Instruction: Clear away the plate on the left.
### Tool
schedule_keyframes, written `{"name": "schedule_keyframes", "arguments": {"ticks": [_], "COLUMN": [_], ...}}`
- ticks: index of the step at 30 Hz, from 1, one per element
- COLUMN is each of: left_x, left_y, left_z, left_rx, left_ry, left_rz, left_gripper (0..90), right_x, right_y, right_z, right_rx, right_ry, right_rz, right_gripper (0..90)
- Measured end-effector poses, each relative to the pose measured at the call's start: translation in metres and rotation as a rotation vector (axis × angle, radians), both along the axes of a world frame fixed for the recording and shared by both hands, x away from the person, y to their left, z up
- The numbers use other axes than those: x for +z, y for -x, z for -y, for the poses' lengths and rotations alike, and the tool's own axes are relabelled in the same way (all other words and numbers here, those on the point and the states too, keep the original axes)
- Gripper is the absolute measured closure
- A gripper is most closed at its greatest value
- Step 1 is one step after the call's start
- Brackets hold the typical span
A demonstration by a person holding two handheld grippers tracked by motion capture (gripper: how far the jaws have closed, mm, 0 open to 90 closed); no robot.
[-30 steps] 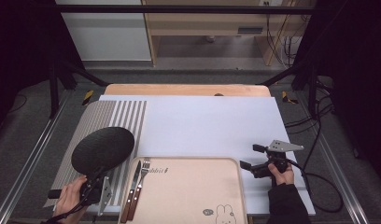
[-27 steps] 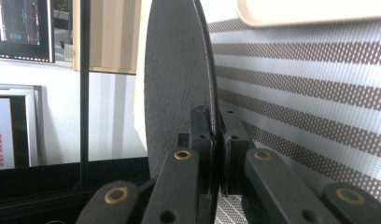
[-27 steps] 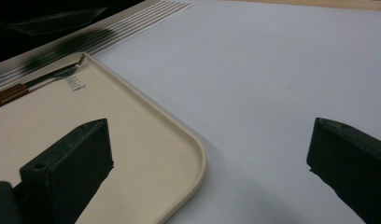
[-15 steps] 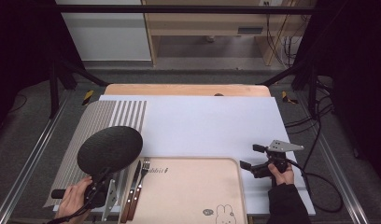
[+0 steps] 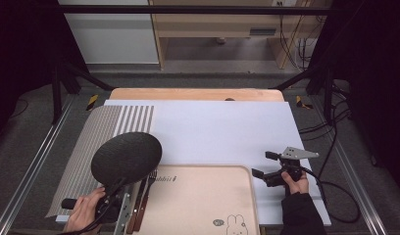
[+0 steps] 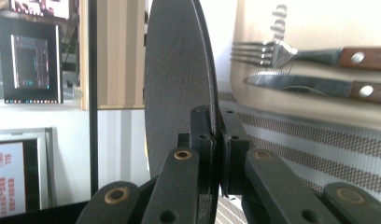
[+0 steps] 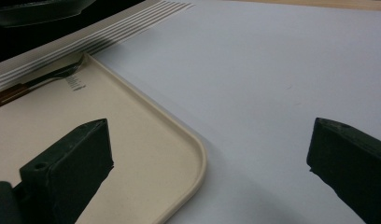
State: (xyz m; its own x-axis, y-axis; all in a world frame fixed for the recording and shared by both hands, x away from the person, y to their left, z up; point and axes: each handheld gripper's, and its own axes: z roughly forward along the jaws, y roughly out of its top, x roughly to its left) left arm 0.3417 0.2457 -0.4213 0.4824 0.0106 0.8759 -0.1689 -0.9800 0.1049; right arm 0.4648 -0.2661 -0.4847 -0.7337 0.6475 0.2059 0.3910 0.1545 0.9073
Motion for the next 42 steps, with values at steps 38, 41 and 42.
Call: {"name": "schedule_keyframes", "arguments": {"ticks": [38, 41, 42], "left_x": [0.016, 0.016, 0.016], "left_y": [0.032, 0.034, 0.035], "left_z": [0.063, 0.069, 0.071], "left_rx": [-0.227, -0.242, -0.246], "left_ry": [-0.009, -0.022, -0.023], "left_rz": [-0.02, -0.022, -0.024], "left_gripper": [85.6, 85.6, 85.6], "right_x": [0.0, 0.001, 0.001], "right_y": [0.0, 0.001, 0.001], "right_z": [0.0, 0.001, 0.001], "right_rx": [-0.001, 0.0, 0.0], "right_ry": [-0.003, -0.006, -0.006], "right_rz": [0.002, 0.0, -0.001], "right_gripper": [0.3, 0.3, 0.4]}}
